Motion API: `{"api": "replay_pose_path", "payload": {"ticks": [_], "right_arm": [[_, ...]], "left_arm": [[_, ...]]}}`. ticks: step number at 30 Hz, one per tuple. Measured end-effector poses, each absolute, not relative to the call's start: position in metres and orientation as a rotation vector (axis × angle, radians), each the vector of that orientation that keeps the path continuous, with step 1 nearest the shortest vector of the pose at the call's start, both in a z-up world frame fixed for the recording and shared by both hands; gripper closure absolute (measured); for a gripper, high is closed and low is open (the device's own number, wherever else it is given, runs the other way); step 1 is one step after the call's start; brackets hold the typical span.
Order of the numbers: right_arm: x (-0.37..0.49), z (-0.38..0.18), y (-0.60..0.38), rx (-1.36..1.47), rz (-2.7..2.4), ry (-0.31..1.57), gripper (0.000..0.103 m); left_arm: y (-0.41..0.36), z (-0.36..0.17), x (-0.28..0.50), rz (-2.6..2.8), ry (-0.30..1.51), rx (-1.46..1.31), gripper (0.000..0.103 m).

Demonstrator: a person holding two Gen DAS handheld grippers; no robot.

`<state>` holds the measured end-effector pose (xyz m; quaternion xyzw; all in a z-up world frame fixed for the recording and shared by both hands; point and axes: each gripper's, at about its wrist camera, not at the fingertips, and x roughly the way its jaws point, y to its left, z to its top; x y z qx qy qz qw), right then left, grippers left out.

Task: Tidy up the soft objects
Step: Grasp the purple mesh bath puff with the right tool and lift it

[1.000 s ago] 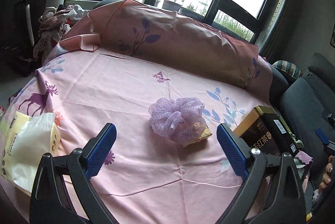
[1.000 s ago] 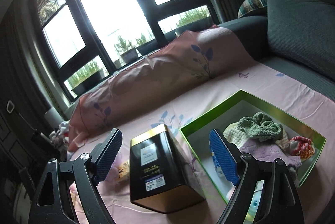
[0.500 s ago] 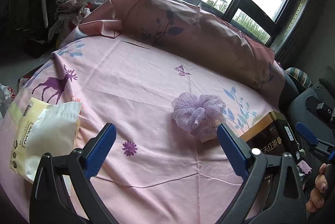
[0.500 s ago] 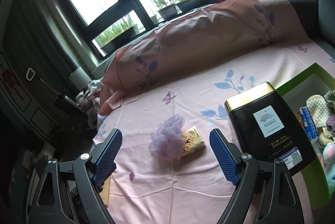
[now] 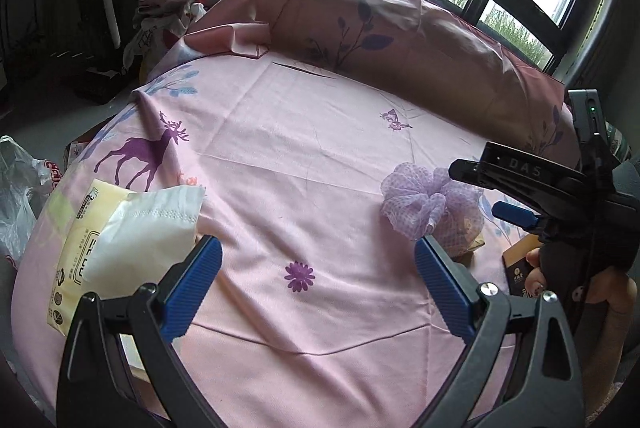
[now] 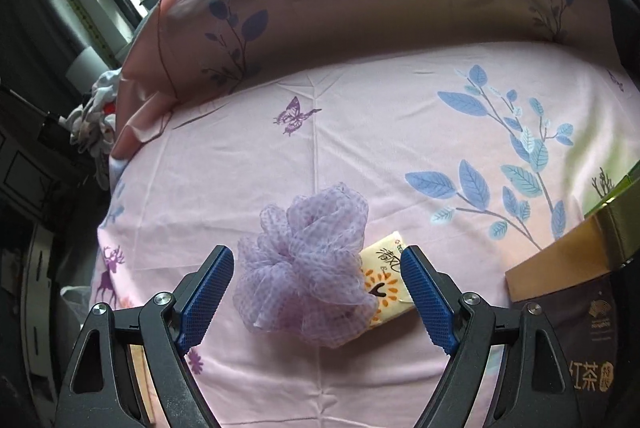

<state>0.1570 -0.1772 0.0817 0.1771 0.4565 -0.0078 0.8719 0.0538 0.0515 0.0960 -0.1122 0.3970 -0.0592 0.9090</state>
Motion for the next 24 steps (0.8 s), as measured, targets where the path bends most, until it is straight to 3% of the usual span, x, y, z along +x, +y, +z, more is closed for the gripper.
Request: {"api": "replay_pose_path", "payload": {"ticks": [4, 6, 8, 9, 11, 13, 24], "right_arm": [[0.169, 0.068, -0.165, 0.318, -0.015, 0.971, 0.017], [0.17, 0.063, -0.157, 0.258, -0.041, 0.969, 0.023], [0.171, 0.057, -0.154, 0.245, -0.047, 0.982, 0.047], [0.17, 0.054, -0.153, 0.256, -0.043, 0.98, 0.052], [0.163, 0.054, -0.153, 0.247, -0.051, 0.95, 0.078], [0.155, 0.056, -0.154, 0.28, -0.013, 0.946, 0.085], [0.086, 0.111, -0.159, 0.447, 0.278, 0.851, 0.086]], "left_arm": [[0.052, 0.096, 0.053, -0.116, 0.816, -0.225, 0.007], [0.052, 0.095, 0.054, -0.12, 0.827, -0.235, 0.007], [0.052, 0.094, 0.055, -0.114, 0.837, -0.232, 0.007], [0.052, 0.093, 0.056, -0.112, 0.84, -0.229, 0.007], [0.052, 0.093, 0.056, -0.112, 0.844, -0.229, 0.007], [0.052, 0.094, 0.055, -0.116, 0.844, -0.231, 0.007], [0.028, 0.105, 0.042, -0.437, 0.827, -0.323, 0.008]]}}
